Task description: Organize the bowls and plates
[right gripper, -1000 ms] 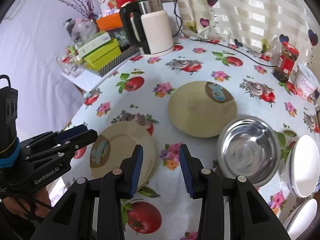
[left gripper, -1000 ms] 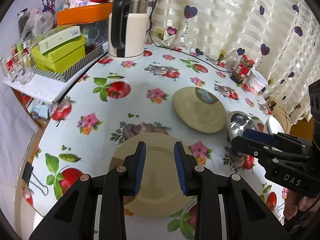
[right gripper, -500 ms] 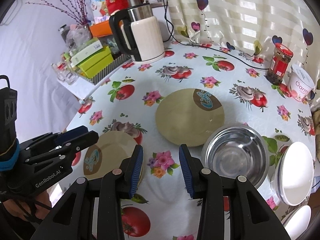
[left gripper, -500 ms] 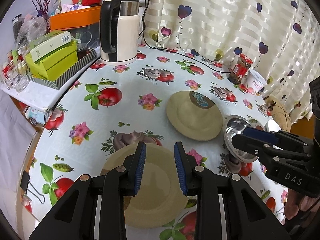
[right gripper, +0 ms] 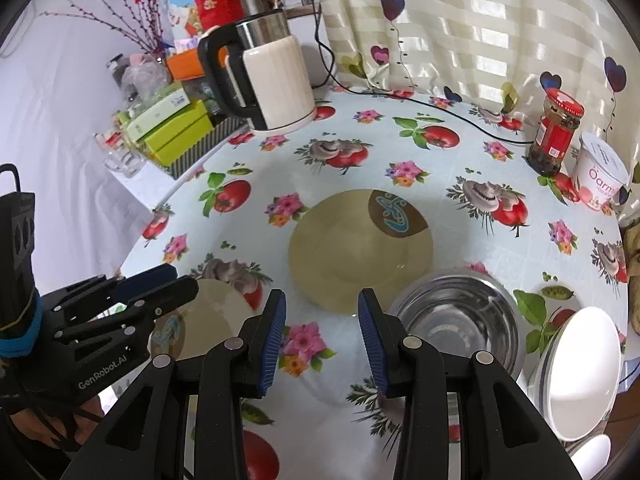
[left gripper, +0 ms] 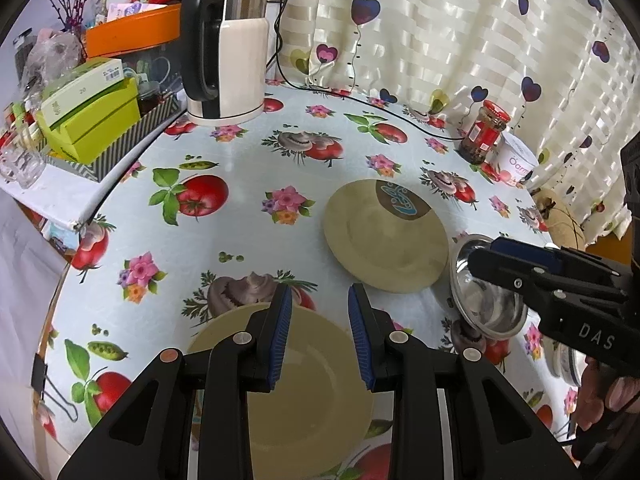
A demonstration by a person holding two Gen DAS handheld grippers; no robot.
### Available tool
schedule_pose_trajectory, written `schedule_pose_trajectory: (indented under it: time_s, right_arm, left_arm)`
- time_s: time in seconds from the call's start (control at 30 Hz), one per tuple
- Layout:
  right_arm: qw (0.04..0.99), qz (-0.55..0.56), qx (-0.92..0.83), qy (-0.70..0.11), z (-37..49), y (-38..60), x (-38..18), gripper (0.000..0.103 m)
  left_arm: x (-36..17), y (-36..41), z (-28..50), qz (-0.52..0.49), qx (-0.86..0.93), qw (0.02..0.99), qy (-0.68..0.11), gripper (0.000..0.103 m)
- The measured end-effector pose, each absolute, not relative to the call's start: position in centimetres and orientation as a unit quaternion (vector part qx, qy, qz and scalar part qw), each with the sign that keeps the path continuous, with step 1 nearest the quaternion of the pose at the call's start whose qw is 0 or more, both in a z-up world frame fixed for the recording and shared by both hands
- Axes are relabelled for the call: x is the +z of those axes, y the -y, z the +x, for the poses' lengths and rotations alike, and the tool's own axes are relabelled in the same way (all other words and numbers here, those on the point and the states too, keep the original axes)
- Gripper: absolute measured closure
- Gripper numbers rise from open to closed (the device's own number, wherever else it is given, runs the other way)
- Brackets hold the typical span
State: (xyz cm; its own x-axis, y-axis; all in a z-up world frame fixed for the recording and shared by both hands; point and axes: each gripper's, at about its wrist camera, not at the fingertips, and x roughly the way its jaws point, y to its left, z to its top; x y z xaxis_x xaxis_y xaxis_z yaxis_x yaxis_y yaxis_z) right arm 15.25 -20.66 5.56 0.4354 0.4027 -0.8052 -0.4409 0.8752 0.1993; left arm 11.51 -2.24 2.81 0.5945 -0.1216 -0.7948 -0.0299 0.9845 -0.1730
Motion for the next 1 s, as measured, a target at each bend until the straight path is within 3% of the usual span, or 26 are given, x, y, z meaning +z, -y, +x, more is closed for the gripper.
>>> schedule_pose_trajectory:
  time_s: [1.0]
  right_arm:
    - [0.830,0.009,0.182,-0.528,26.1,23.6,0.6,0.061]
  left_arm:
    - [-2.6,2.5,18.8,-0.183,-0.066,0.842,-0.504,0.072]
